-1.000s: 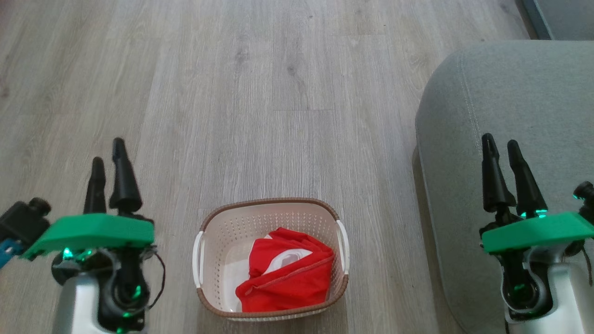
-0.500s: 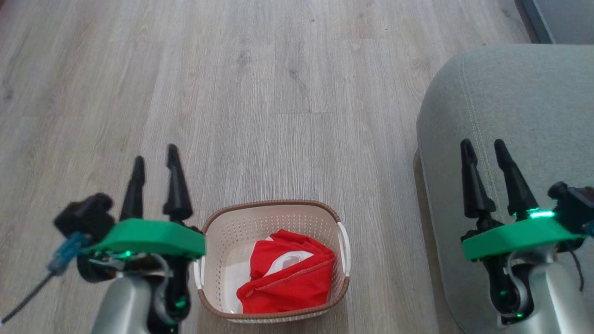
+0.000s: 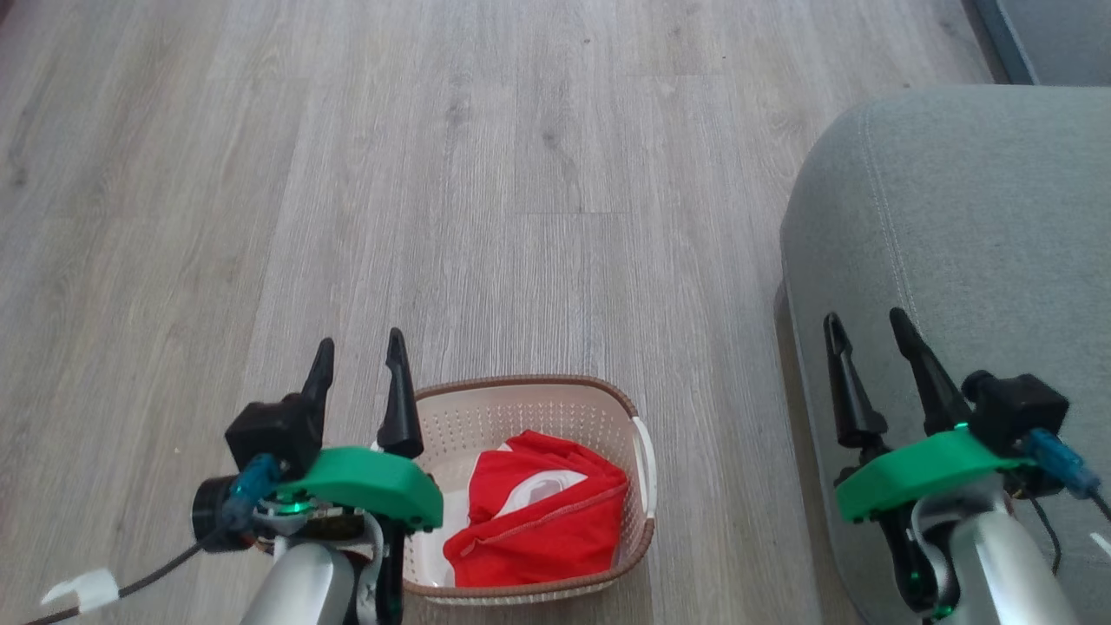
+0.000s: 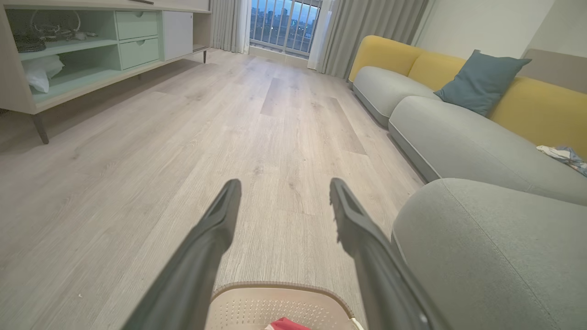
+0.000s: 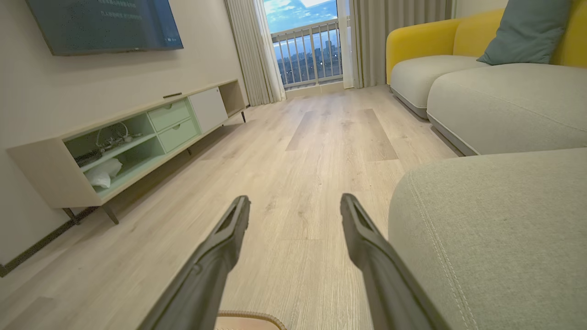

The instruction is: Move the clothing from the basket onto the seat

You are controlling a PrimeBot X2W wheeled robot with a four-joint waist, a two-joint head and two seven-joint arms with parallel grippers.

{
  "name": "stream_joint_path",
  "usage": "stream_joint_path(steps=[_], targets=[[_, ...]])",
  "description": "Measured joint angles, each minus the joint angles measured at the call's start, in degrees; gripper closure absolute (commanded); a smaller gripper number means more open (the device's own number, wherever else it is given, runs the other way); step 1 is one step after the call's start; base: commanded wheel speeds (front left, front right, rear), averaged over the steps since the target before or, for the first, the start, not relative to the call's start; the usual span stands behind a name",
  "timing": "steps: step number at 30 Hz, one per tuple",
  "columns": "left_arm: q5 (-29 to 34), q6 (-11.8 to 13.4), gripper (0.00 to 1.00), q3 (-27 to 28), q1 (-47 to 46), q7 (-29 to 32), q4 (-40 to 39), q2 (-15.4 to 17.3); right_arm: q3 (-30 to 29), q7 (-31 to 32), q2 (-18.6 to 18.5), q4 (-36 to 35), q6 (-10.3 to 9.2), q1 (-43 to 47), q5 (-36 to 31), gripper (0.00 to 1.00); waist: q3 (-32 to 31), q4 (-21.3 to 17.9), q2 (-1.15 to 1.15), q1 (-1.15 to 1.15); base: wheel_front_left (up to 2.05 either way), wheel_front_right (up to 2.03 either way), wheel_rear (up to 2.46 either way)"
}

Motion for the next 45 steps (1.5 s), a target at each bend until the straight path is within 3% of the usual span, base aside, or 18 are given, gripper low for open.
stream_joint_path(steps=[14, 22, 29, 45], targets=[[10.76, 1.59, 0.00, -1.65, -0.01, -2.41, -0.69, -0.73, -0.02, -2.41, 0.25, 2.80, 0.00, -0.16, -10.72, 0.00, 0.92, 0.14, 0.00, 0.00, 0.00, 0.00, 0.00], [13.69, -1.94, 0.00, -1.68, 0.41, -3.64, 4.78, -1.12, 0.05, -3.77, 0.53, 4.74, 0.00, -0.34, -12.62, 0.00, 0.75, 0.43, 0.00, 0.00, 0.00, 0.00, 0.00], [17.28, -2.10, 0.00, -1.60, 0.41, -4.65, 4.88, -1.40, 0.03, -4.74, 0.69, 5.66, 0.00, -0.69, -15.84, 0.00, 0.69, 0.56, 0.00, 0.00, 0.00, 0.00, 0.00], [16.55, -2.61, 0.00, -1.62, 0.41, -4.65, 4.87, -1.44, -0.04, -4.95, 0.88, 6.22, 0.00, -1.10, -16.44, 0.00, 0.59, 0.64, 0.00, 0.00, 0.00, 0.00, 0.00]])
